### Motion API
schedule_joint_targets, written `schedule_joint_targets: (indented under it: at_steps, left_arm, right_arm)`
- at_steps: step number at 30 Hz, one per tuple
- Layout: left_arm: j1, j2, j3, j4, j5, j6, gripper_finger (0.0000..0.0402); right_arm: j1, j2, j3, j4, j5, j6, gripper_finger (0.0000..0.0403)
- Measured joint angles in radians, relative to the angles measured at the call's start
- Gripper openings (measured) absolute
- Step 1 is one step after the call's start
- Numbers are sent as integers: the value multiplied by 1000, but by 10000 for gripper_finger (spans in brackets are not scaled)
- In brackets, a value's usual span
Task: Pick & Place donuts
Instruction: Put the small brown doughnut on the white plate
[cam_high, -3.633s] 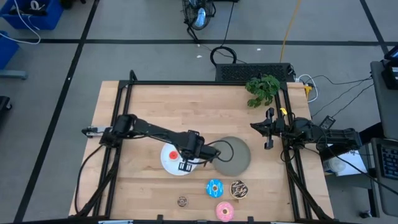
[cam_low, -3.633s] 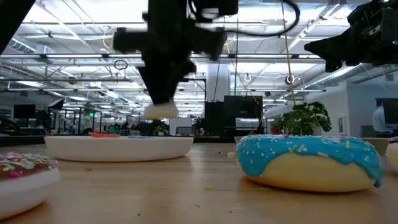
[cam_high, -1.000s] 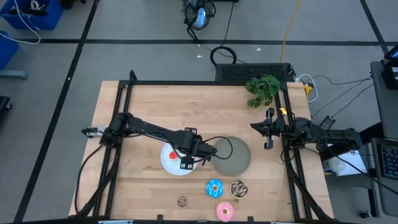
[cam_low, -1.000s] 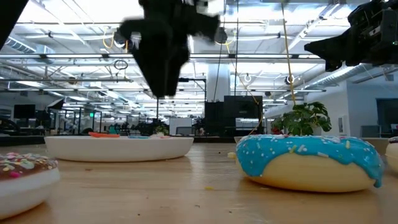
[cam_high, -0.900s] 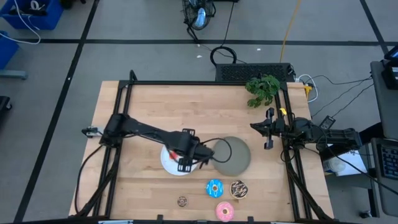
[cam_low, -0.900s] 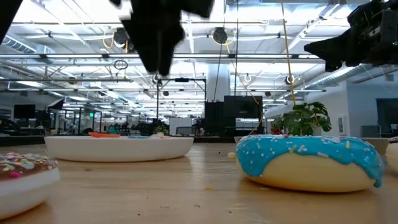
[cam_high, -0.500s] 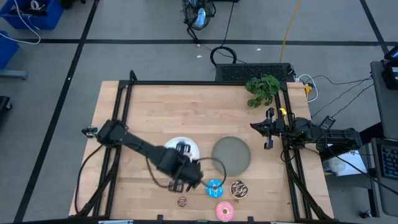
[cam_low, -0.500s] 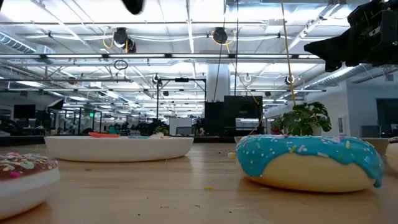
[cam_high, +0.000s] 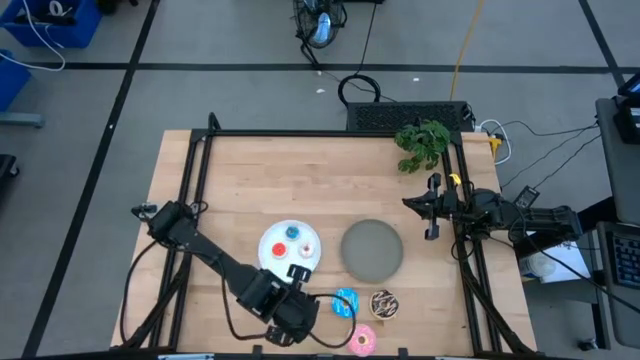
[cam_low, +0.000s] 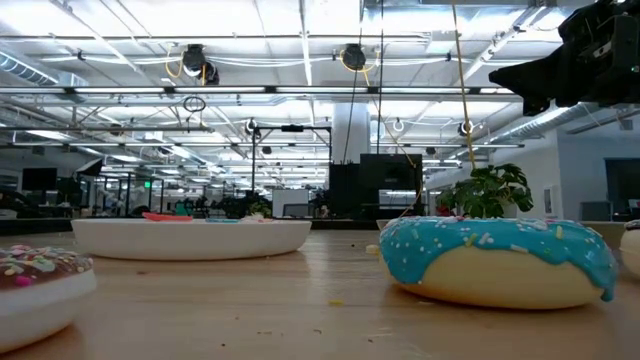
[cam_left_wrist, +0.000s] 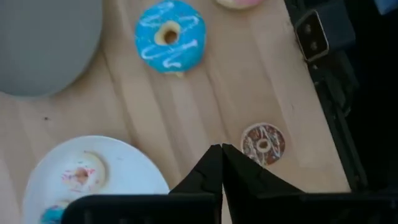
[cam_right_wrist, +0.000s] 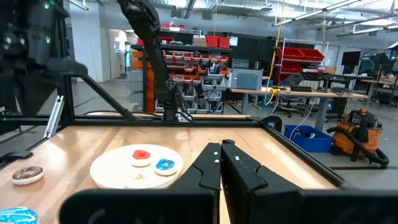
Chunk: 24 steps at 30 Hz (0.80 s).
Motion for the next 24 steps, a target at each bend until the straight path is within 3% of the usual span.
schedule_joint_targets:
  at_steps: [13, 18, 24]
  left_arm:
    - [-16, 8, -126, 156, 55, -139, 228]
    - [-9, 7, -133, 166, 67, -188, 263]
    - [5, 7, -133, 163, 82, -244, 271]
  right_arm:
    - [0, 0, 0, 5, 0, 15, 0]
    - [0, 0, 0, 5, 0, 15, 0]
    - [0, 0, 0, 4, 0, 15, 0]
